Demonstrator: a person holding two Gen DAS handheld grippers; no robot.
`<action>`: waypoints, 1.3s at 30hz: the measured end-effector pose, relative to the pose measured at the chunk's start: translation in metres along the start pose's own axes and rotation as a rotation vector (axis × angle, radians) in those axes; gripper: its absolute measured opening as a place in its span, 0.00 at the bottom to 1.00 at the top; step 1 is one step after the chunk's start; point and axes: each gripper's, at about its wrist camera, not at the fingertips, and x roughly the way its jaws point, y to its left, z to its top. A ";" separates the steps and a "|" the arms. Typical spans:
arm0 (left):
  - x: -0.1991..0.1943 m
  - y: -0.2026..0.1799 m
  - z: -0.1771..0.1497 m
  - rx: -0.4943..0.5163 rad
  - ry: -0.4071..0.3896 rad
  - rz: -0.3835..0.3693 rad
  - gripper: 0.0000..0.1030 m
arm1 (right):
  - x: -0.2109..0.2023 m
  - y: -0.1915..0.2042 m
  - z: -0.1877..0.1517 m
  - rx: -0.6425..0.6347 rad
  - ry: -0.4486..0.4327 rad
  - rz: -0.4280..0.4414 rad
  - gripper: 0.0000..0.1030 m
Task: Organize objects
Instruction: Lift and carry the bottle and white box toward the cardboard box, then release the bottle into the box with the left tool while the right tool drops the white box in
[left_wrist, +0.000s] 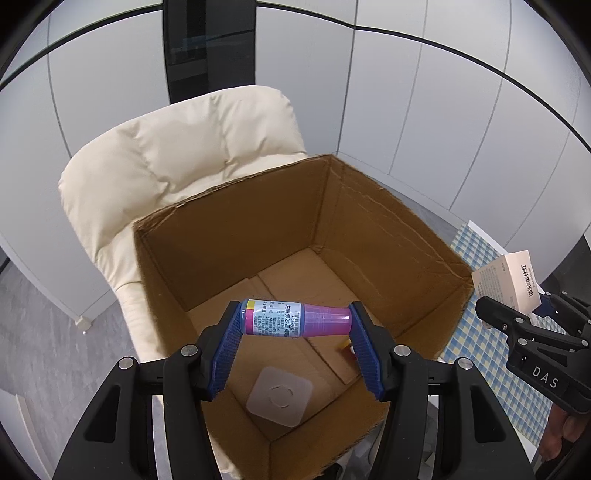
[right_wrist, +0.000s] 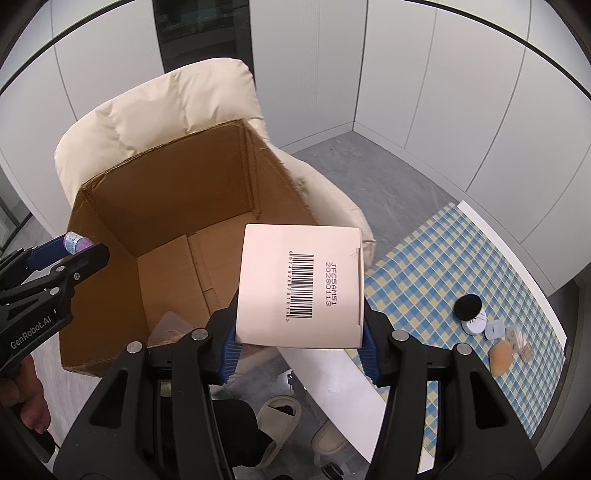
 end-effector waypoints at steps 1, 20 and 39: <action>0.000 0.003 0.000 -0.004 0.002 0.005 0.56 | 0.001 0.003 0.001 -0.003 0.000 0.004 0.53; -0.004 0.052 -0.011 -0.059 0.026 0.081 0.56 | 0.012 0.062 0.010 -0.084 0.007 0.069 0.53; -0.009 0.058 -0.017 -0.031 0.001 0.051 1.00 | 0.024 0.095 0.015 -0.130 0.034 0.068 0.53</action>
